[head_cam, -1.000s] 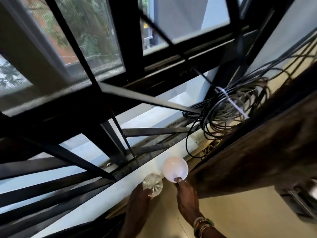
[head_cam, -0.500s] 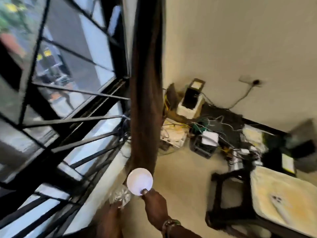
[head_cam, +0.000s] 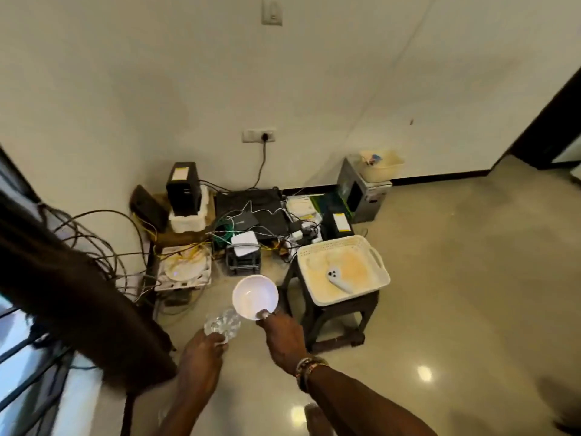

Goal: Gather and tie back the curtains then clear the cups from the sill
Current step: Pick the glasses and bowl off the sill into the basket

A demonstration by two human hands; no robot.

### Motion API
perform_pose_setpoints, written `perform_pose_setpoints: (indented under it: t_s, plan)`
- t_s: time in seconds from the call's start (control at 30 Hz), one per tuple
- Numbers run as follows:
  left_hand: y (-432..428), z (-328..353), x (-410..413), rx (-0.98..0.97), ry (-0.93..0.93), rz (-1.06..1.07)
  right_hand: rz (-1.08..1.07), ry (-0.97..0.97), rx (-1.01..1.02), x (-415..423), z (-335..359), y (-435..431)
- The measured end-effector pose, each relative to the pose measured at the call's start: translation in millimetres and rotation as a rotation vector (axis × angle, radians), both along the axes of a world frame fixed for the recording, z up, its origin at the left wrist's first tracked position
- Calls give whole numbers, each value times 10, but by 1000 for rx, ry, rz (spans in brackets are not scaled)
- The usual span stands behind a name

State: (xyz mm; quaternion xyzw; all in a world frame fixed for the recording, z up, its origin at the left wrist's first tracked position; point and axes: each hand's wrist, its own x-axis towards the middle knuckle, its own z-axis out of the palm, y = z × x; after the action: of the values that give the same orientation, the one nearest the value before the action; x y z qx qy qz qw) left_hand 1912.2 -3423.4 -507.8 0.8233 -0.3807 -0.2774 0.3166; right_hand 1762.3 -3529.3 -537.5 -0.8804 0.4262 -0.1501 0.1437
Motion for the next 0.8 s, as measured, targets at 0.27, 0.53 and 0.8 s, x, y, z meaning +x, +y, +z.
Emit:
perform_pose_setpoints:
  t_s: [0.27, 0.53, 0.8]
  plan:
    - [-1338, -345, -923, -101, -91, -236, -225, 117, 159, -1227, -212, -1080]
    - [-2553, -1001, -1610, 118, 35, -262, -235, -17, -5, -2099, -897, -2133]
    - [-3487, -1663, -1865, 185, 267, -9, -273, 145, 143, -2605, -1614, -3079]
